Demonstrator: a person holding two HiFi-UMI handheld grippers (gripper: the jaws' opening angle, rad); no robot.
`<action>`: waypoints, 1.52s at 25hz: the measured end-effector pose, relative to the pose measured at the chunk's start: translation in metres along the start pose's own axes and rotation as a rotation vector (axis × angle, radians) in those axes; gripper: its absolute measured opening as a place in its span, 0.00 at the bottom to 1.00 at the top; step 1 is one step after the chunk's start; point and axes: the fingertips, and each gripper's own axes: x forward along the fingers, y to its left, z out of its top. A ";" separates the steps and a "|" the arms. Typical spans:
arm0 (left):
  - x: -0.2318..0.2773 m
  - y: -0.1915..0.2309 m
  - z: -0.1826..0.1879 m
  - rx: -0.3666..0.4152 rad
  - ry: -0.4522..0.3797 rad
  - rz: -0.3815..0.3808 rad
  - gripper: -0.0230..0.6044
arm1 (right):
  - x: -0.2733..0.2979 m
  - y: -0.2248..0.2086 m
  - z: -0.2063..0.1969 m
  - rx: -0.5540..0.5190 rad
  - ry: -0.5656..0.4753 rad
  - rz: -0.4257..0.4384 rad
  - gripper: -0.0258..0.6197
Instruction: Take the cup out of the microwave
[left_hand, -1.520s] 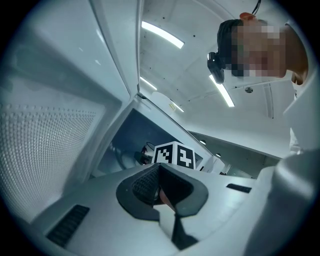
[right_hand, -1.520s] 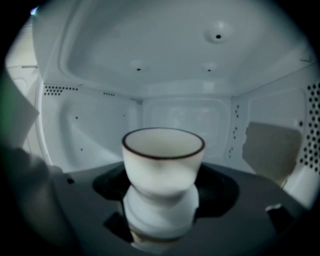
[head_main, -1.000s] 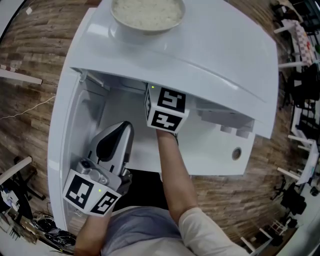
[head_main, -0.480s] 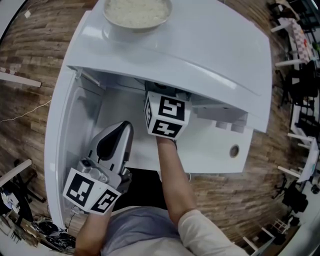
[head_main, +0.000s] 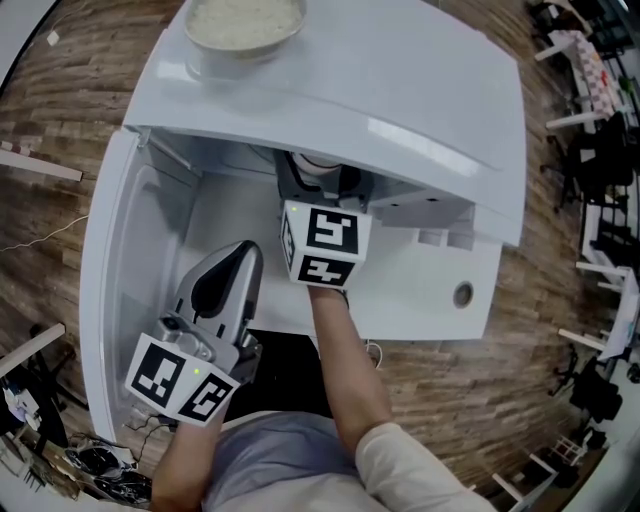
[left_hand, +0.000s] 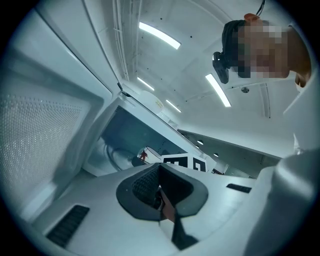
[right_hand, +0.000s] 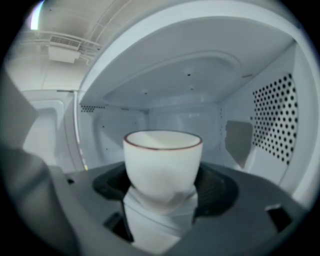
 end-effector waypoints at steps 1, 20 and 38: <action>-0.001 -0.001 0.000 0.001 -0.001 0.002 0.05 | -0.002 0.000 -0.001 0.000 0.003 0.003 0.64; 0.000 -0.010 -0.005 0.013 -0.002 0.017 0.05 | -0.032 0.006 -0.008 -0.014 0.011 0.083 0.64; -0.005 -0.023 -0.004 0.022 -0.009 0.010 0.05 | -0.069 0.006 -0.017 -0.028 0.030 0.116 0.64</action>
